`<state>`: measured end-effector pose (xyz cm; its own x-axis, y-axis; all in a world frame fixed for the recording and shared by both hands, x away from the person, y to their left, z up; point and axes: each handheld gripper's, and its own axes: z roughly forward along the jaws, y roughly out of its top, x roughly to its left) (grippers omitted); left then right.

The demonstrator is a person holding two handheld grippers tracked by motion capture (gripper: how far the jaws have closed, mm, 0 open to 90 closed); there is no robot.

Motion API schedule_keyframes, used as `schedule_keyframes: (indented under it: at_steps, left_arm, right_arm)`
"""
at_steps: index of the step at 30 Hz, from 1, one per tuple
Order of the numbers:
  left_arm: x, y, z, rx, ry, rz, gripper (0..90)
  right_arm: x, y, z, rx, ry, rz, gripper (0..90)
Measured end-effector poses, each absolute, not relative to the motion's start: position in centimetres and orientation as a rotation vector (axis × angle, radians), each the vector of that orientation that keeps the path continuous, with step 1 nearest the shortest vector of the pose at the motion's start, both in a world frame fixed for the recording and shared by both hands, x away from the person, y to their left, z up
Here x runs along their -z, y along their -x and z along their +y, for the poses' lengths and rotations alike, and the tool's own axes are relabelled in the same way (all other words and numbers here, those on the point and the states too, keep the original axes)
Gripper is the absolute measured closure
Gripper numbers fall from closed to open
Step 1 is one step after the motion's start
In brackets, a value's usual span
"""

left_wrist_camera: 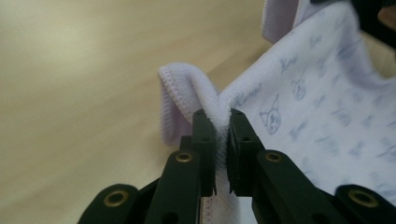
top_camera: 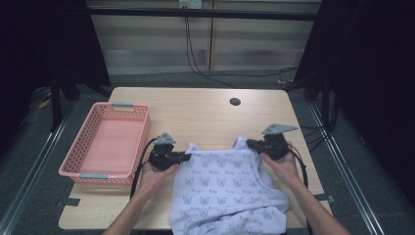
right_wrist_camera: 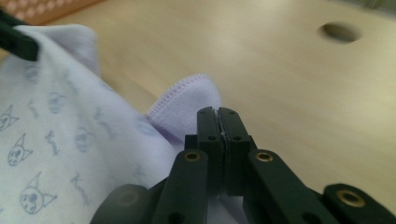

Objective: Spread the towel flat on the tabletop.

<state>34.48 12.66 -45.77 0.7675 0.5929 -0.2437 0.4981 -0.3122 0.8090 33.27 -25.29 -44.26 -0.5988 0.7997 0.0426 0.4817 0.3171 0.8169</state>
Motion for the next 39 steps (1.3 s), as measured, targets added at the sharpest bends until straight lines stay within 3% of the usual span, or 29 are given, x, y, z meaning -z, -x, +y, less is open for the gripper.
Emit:
schedule_keyframes:
  at_steps: [4,7,12,16,20,26,29,35,39]
  left_arm:
    - [44.2,-34.1,13.1,-0.176,-1.922,0.796,84.0]
    - [43.5,-33.2,12.4,-0.178,-1.902,0.746,83.5]
    - [46.1,-30.2,11.2,-0.08,-2.068,0.683,80.4]
    - [48.1,-27.3,11.4,0.024,-2.164,0.669,70.0]
    - [47.1,-26.2,12.2,0.027,-2.112,0.636,59.3]
    - [46.8,-28.2,12.3,-0.037,-2.066,0.699,60.4]
    - [47.0,-29.6,12.1,0.01,-2.012,0.749,58.8]
    - [47.1,-32.7,10.6,-0.008,-1.967,0.799,57.8]
    - [48.4,-33.2,9.6,0.029,-2.009,0.816,51.6]
  right_arm:
    - [41.1,-33.3,-28.0,-1.229,-1.18,2.033,89.2]
    - [40.6,-32.6,-28.7,-1.246,-1.178,2.022,89.1]
    - [43.7,-29.5,-28.3,-1.178,-1.179,2.144,88.8]
    - [47.1,-26.2,-28.7,-1.097,-1.214,2.267,87.8]
    - [48.3,-24.3,-29.3,-1.079,-1.241,2.338,76.9]
    - [46.1,-23.7,-31.1,-1.196,-1.263,2.204,69.3]
    - [45.5,-24.0,-32.6,-1.235,-1.301,2.115,68.1]
    - [46.2,-24.9,-34.1,-1.227,-1.354,2.078,67.5]
    - [46.8,-25.0,-34.5,-1.239,-1.352,2.108,60.9]
